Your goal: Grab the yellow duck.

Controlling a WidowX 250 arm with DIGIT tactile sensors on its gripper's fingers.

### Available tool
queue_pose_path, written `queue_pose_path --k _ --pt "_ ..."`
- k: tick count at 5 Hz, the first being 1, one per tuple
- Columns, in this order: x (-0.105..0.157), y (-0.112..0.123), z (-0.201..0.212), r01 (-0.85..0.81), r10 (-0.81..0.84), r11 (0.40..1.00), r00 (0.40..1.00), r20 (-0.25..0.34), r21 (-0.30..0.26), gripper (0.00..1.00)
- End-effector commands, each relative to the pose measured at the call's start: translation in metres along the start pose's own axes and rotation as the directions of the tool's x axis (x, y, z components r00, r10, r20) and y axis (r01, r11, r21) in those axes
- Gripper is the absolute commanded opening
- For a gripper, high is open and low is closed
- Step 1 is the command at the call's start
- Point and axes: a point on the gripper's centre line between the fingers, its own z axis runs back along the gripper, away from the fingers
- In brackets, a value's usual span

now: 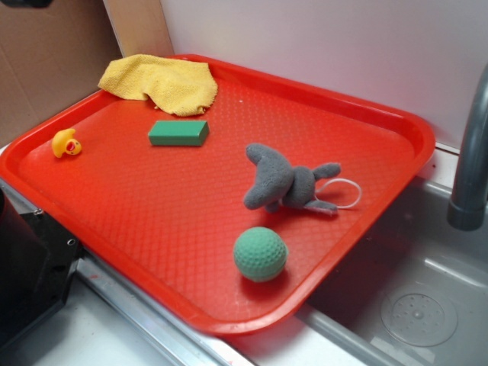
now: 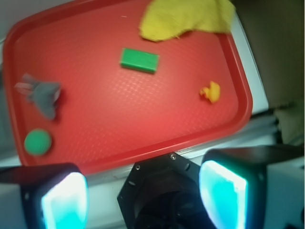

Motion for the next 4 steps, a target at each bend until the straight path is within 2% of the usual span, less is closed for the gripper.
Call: queue_pose_path --k 1,2,3,4 --pt "0.009 0.042 -0.031 -0.386 0.384 0.922 0.921 0.065 0.014 1.00" --pt "0.013 0.060 -0.055 -0.482 0.480 0.876 0.874 0.076 0.018 1.00" --pt "0.020 0.078 -0.088 -0.583 0.574 0.811 0.808 0.132 0.044 1.00" --pt "0.027 0.088 -0.117 -0.633 0.618 0.771 0.770 0.159 0.073 1.00"
